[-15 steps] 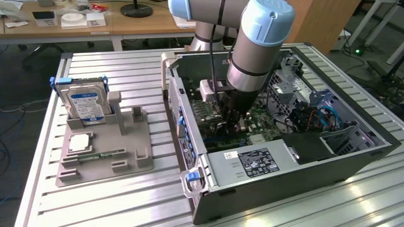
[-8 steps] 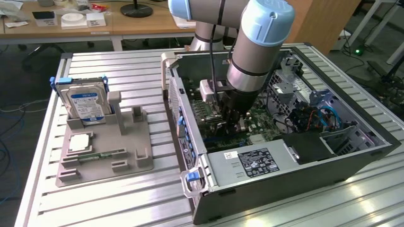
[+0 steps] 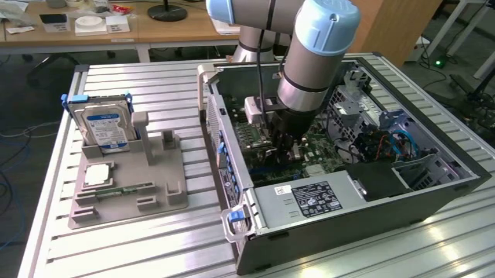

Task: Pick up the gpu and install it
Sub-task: 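Insert the gpu into the slot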

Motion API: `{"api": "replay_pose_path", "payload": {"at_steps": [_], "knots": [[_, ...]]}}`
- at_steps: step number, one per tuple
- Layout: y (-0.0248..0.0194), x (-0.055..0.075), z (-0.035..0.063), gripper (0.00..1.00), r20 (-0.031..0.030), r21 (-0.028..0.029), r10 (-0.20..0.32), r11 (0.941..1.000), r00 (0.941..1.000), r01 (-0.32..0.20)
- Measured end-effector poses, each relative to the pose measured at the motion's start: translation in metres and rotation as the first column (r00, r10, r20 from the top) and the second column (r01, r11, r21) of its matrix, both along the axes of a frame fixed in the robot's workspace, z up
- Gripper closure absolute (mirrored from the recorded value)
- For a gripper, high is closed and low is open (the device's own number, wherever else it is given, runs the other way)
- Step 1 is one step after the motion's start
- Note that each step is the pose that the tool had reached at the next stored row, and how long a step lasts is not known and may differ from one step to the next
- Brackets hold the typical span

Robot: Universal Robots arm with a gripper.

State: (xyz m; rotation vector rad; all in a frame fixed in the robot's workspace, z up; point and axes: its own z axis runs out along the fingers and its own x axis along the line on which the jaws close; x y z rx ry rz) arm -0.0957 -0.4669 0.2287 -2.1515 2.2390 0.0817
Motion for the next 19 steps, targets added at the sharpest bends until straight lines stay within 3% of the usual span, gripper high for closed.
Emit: {"api": "replay_pose_path", "payload": {"at_steps": [9, 19], "knots": [[0.0001, -0.0006, -0.0058, 0.72, -0.0002, 0.0002, 0.0, 1.0, 1.0, 0.0], [0.0001, -0.0007, -0.0059, 0.72, -0.0004, 0.0003, 0.0, 1.0, 1.0, 0.0]]}}
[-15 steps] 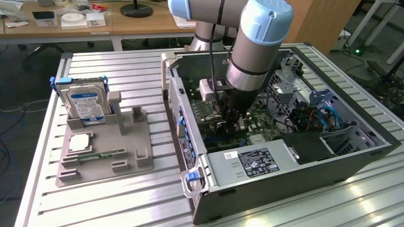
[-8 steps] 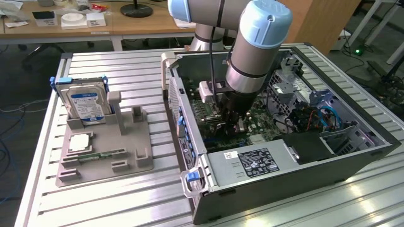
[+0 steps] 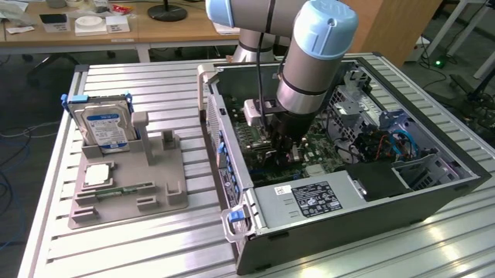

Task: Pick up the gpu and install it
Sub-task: 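Insert the gpu into the slot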

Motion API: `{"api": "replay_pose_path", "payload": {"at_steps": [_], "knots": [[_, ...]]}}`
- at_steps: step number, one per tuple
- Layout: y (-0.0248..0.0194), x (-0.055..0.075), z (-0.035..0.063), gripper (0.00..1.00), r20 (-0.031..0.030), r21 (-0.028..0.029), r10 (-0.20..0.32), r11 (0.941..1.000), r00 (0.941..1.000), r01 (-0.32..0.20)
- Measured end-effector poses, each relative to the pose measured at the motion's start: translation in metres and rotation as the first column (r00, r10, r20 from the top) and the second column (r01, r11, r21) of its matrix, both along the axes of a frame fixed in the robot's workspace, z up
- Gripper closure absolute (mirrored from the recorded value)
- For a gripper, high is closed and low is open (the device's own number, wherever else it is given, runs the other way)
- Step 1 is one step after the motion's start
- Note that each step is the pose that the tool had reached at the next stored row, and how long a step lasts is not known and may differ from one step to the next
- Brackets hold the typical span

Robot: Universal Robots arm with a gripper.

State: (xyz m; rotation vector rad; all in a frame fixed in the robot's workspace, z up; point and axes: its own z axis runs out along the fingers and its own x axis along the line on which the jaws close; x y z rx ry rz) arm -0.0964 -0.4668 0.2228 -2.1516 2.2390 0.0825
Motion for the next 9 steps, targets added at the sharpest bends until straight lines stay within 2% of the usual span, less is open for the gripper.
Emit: {"api": "replay_pose_path", "payload": {"at_steps": [3, 4, 5, 9], "knots": [[0.0003, -0.0001, -0.0006, 0.71, 0.0004, 0.0019, 0.0, 1.0, 1.0, 0.0], [0.0002, -0.0001, -0.0005, 0.71, 0.0005, 0.0011, 0.0, 1.0, 1.0, 0.0], [0.0001, -0.0001, -0.0001, 0.64, 0.0002, 0.0004, 0.0, 1.0, 1.0, 0.0], [0.0, 0.0001, 0.004, 0.64, 0.0018, 0.0, 0.0, 1.0, 1.0, 0.0]]}}
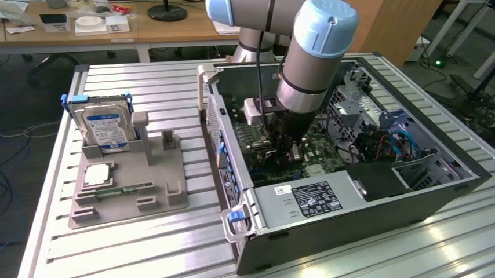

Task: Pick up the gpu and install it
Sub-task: 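Insert the gpu into the slot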

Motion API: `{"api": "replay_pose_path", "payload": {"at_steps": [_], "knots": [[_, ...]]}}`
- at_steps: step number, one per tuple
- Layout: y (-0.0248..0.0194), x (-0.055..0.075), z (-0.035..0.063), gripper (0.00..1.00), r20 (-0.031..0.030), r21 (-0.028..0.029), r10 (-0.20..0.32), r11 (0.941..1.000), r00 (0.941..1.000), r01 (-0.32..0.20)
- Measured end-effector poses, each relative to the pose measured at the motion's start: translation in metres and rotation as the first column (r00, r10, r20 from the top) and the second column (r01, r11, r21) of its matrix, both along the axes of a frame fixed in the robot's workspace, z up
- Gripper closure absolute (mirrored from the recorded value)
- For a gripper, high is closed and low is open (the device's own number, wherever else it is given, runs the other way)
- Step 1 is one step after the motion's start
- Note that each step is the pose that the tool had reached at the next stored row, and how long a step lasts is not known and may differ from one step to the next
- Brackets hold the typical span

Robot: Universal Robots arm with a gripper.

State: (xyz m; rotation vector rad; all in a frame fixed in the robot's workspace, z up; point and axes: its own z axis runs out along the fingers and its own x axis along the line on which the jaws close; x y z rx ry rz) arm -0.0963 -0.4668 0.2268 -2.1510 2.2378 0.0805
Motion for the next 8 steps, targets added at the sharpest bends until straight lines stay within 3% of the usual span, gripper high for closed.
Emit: {"api": "replay_pose_path", "payload": {"at_steps": [8], "knots": [[0.0002, 0.0, 0.0249, 0.64, 0.0068, 0.0001, 0.0, 1.0, 1.0, 0.0]]}}
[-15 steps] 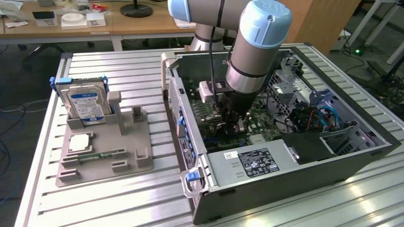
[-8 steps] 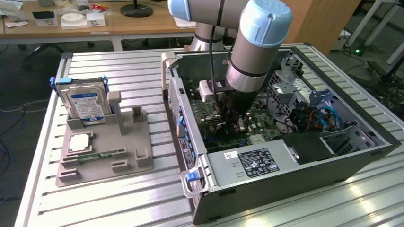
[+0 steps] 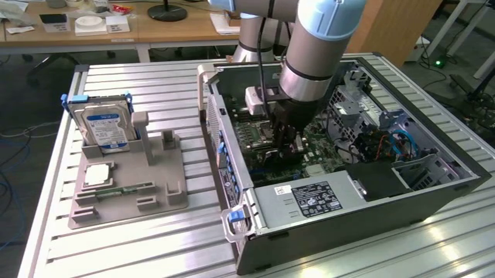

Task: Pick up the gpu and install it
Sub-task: 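Insert the gpu into the slot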

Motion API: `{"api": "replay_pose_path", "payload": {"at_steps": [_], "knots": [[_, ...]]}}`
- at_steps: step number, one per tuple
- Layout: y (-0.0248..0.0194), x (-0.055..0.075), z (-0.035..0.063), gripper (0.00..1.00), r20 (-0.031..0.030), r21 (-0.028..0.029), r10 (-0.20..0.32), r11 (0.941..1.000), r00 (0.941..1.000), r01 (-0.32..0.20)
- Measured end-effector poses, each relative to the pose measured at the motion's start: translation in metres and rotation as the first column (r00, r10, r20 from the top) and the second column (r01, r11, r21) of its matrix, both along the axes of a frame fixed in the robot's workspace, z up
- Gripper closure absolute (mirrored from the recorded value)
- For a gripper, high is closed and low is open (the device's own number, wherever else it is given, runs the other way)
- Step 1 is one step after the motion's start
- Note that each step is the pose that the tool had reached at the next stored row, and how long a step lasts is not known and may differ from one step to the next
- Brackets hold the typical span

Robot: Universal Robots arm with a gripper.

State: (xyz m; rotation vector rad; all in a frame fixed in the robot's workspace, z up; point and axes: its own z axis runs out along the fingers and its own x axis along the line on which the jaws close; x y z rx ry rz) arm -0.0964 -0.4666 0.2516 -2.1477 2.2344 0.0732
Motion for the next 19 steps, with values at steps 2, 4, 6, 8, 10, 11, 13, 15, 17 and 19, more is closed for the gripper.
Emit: {"api": "replay_pose_path", "payload": {"at_steps": [2, 4, 6, 8, 10, 11, 13, 15, 17, 19], "knots": [[0.0002, 0.0, 0.0065, 0.64, 0.0023, 0.0, 0.0, 1.0, 1.0, 0.0], [0.0004, 0.0, 0.0127, 0.64, 0.0044, 0.0, 0.0, 1.0, 1.0, 0.0], [0.0005, 0.0, 0.0192, 0.64, 0.0062, -0.0001, 0.0, 1.0, 1.0, 0.0], [0.0006, 0.0, 0.0216, 0.64, 0.0071, 0.0001, 0.0, 1.0, 1.0, 0.0], [0.0006, 0.0, 0.0216, 0.64, 0.0072, 0.0002, 0.0, 1.0, 1.0, 0.0], [0.0006, 0.0, 0.0216, 0.65, 0.0072, 0.0001, 0.0, 1.0, 1.0, 0.0], [0.0006, 0.0, 0.0217, 0.65, 0.0072, 0.0, 0.0, 1.0, 1.0, 0.0], [0.0006, 0.0, 0.0217, 0.78, 0.0071, 0.0, 0.0, 1.0, 1.0, 0.0], [0.0006, 0.0, 0.0217, 0.84, 0.0071, 0.0, 0.0, 1.0, 1.0, 0.0], [0.0006, 0.0, 0.0217, 0.89, 0.0071, 0.0, 0.0, 1.0, 1.0, 0.0]]}}
